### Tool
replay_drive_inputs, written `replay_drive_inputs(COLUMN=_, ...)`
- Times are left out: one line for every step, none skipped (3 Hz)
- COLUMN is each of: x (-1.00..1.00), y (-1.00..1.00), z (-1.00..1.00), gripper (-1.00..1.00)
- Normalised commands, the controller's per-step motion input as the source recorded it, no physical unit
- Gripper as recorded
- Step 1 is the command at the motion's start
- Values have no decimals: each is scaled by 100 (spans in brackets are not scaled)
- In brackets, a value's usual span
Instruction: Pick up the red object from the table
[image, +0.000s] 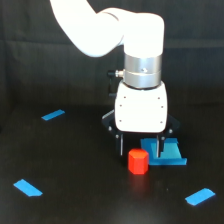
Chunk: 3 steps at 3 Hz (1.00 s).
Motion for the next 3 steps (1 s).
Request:
replay_drive_inputs(x=1, y=-15, z=-16, gripper=-59)
replay_drive_inputs(x=-7, y=-7, z=-16, gripper=-78)
replay_drive_inputs(x=5, y=7, z=-11, gripper=-91)
